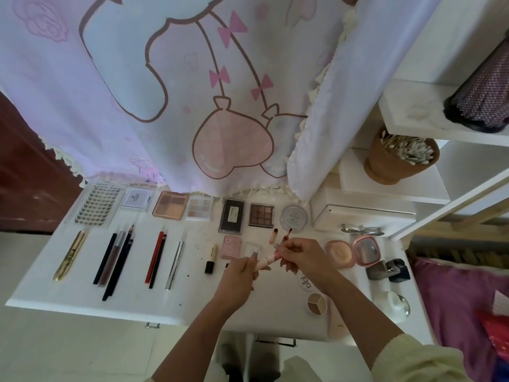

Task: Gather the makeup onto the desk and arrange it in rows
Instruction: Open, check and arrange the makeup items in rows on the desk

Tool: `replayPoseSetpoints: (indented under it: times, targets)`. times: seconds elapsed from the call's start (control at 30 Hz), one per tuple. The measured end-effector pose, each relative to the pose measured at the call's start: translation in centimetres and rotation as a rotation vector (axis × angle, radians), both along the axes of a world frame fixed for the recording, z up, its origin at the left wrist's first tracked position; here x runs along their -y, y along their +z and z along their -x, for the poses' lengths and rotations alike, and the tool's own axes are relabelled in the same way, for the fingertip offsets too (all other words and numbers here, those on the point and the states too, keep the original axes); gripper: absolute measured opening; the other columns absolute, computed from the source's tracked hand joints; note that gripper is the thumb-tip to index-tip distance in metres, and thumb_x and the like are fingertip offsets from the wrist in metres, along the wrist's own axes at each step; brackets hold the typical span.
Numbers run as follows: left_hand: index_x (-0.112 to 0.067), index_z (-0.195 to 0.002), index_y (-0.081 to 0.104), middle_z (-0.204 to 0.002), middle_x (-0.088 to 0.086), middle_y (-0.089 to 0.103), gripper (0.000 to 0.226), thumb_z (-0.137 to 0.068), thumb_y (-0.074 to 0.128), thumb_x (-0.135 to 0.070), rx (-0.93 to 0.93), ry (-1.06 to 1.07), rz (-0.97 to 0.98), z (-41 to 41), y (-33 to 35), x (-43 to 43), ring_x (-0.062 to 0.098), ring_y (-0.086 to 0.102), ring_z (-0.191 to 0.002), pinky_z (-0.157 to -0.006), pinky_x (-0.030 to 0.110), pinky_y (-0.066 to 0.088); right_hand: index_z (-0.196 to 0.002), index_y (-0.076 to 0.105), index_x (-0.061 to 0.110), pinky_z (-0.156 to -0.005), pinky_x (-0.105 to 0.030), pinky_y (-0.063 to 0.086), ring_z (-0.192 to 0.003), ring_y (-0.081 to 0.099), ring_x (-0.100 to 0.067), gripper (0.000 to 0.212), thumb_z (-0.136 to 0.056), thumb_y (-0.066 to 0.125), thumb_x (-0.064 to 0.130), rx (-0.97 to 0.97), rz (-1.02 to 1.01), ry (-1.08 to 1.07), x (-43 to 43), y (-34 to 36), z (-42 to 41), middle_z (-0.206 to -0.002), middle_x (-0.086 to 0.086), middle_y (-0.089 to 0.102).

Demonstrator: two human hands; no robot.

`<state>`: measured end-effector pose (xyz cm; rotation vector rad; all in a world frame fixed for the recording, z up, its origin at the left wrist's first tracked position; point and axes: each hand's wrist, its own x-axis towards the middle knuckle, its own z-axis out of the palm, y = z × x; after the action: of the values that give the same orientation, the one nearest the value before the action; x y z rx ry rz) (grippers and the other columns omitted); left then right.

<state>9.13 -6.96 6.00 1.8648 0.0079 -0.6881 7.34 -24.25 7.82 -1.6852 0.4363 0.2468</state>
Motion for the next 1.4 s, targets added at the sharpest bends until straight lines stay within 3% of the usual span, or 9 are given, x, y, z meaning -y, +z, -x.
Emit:
replayPoseSetpoints:
  times: [0.33, 0.57, 0.67, 0.77, 0.87, 0.97, 1.07, 1.17, 1.4]
  targets:
    - [-0.001, -0.094, 0.069, -0.052, -0.004, 0.039, 0.045, -0.102, 0.040, -0.034, -0.482, 0.180, 0.260, -0.8, 2.0, 0.2, 0.008, 0.032, -0.046, -0.048, 0.021, 0.033, -0.088, 0.070, 0.002, -0.049, -0.021, 0.045, -0.054, 0.058, -0.013, 0.011, -0.089, 0.068, 0.013, 0.073, -0.012, 0.052, 0.7, 1.4, -0.2, -0.067, -0.007, 0.069]
    - [-0.003, -0.100, 0.070, -0.067, 0.002, 0.053, 0.026, -0.089, 0.063, -0.026, -0.374, 0.268, 0.448, -0.9, 2.0, 0.1, 0.011, 0.048, -0.062, -0.067, 0.026, 0.048, -0.075, 0.073, 0.000, -0.044, -0.020, 0.040, -0.045, 0.051, -0.012, 0.044, -0.086, 0.067, 0.042, -0.097, 0.077, -0.012, 0.8, 1.9, 0.2, -0.057, -0.008, 0.062]
    - [-0.002, -0.107, 0.069, -0.070, 0.002, 0.052, 0.036, -0.086, 0.063, -0.030, -0.342, 0.274, 0.523, -0.9, 1.8, -0.1, 0.012, 0.047, -0.068, -0.074, 0.026, 0.047, -0.080, 0.073, -0.002, -0.047, -0.021, 0.041, -0.046, 0.052, -0.012, 0.047, -0.089, 0.063, 0.043, -0.166, 0.023, 0.084, 0.3, 1.8, 1.0, -0.059, -0.007, 0.063]
    - [-0.008, -0.106, 0.069, -0.098, 0.010, 0.063, 0.053, -0.077, 0.062, -0.053, -0.256, 0.222, 0.444, -0.9, 1.9, 0.0, 0.020, 0.057, -0.092, -0.083, 0.028, 0.046, -0.083, 0.073, 0.002, -0.050, -0.022, 0.043, -0.049, 0.054, -0.013, 0.043, -0.091, 0.061, 0.042, -0.198, -0.072, 0.157, -0.2, 1.7, 1.6, -0.063, -0.007, 0.066]
    - [-0.008, -0.110, 0.064, -0.112, 0.016, 0.068, 0.045, -0.091, 0.050, -0.047, -0.307, 0.232, 0.478, -1.2, 1.7, 0.0, 0.026, 0.064, -0.108, -0.088, 0.035, 0.049, -0.082, 0.074, 0.006, -0.050, -0.019, 0.042, -0.050, 0.052, -0.011, 0.034, -0.092, 0.063, 0.036, -0.155, 0.021, 0.146, 0.1, 2.1, 1.6, -0.062, -0.004, 0.066]
    - [-0.005, -0.107, 0.057, -0.093, 0.017, 0.069, 0.041, -0.099, 0.041, -0.042, -0.467, 0.271, 0.588, -1.3, 2.6, 0.4, 0.031, 0.070, -0.086, -0.080, 0.044, 0.057, -0.078, 0.073, 0.009, -0.048, -0.021, 0.036, -0.049, 0.045, -0.012, 0.023, -0.091, 0.066, 0.026, -0.063, 0.053, -0.092, 1.2, 2.3, 1.0, -0.054, 0.001, 0.058]
    - [-0.011, -0.102, 0.054, -0.063, 0.002, 0.046, 0.040, -0.100, 0.038, -0.048, -0.543, 0.196, 0.532, -1.1, 3.0, 0.7, 0.012, 0.044, -0.051, -0.047, 0.024, 0.046, -0.088, 0.075, 0.010, -0.046, -0.016, 0.034, -0.046, 0.040, -0.007, 0.018, -0.090, 0.066, 0.024, -0.032, 0.072, -0.131, 1.5, 2.7, 0.5, -0.047, 0.011, 0.048]
    - [-0.011, -0.100, 0.058, -0.060, -0.002, 0.037, 0.045, -0.099, 0.035, -0.050, -0.591, 0.113, 0.505, -1.1, 2.7, 1.1, 0.007, 0.027, -0.049, -0.042, 0.017, 0.023, -0.095, 0.076, 0.019, -0.047, -0.012, 0.032, -0.044, 0.039, 0.000, 0.013, -0.092, 0.064, 0.024, 0.006, 0.102, -0.027, 0.9, 3.2, 0.3, -0.045, 0.018, 0.048]
    - [0.003, -0.110, 0.062, -0.062, 0.001, 0.048, 0.050, -0.103, 0.035, -0.038, -0.648, 0.011, 0.490, -1.1, 3.0, 1.5, 0.007, 0.032, -0.051, -0.041, 0.017, 0.022, -0.084, 0.078, 0.017, -0.057, -0.010, 0.038, -0.059, 0.052, 0.003, 0.024, -0.090, 0.065, 0.037, 0.079, 0.129, 0.103, 0.2, 3.7, 0.3, -0.073, 0.005, 0.069]
